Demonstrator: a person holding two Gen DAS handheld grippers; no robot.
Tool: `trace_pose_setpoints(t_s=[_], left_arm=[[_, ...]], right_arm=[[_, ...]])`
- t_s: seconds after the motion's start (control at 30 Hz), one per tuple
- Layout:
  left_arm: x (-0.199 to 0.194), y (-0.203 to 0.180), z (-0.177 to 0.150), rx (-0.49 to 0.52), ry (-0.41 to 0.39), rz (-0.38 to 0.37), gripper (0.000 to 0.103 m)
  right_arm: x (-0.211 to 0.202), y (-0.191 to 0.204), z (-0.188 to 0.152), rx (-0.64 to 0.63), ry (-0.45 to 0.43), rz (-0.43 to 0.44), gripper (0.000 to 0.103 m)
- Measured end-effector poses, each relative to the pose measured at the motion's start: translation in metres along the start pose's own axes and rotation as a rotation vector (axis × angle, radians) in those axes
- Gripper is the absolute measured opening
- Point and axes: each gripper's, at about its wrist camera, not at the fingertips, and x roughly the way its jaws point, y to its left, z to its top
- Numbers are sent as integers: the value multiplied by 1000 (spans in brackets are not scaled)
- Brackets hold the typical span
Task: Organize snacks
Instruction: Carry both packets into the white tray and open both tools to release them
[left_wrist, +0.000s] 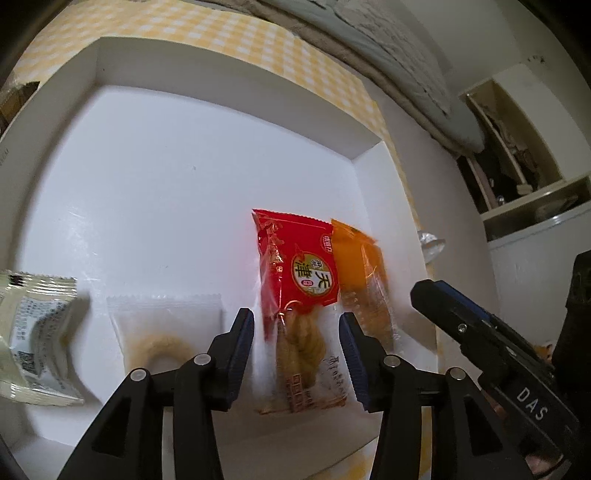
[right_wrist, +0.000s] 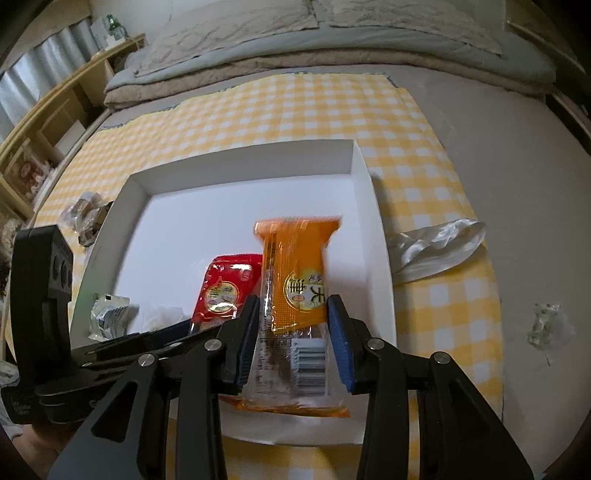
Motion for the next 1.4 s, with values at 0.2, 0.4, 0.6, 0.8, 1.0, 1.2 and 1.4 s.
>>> trace_pose_setpoints(t_s=[0.2,0.4,0.6,0.8,1.0,1.2,1.4], left_arm=[[-29,-2,-17,26,7,5,45],[-55,7,-38,48,5,0,45],[-71,4,-47,83,-2,12,45],[-92,-1,-57,139,-24,40,50],[-122,-7,-65,192,-73,81,75],[-151,-12,-74,254,-111,130,94],[-187,-13,-84,305,-149,161,102]], right_arm=[[-1,-3,-7,2,42,-12,39],[1,-5,-19,-6,77,-13,39],[-9,-5,-24,4,64,-6,39],[-27,-11,-32,36,8,-16,43],[-47,-17,-36,71,-46,-38,57],[-64,-10,-37,75,-91,-70,83],[-81,6,-40,60,-133,-123,93]])
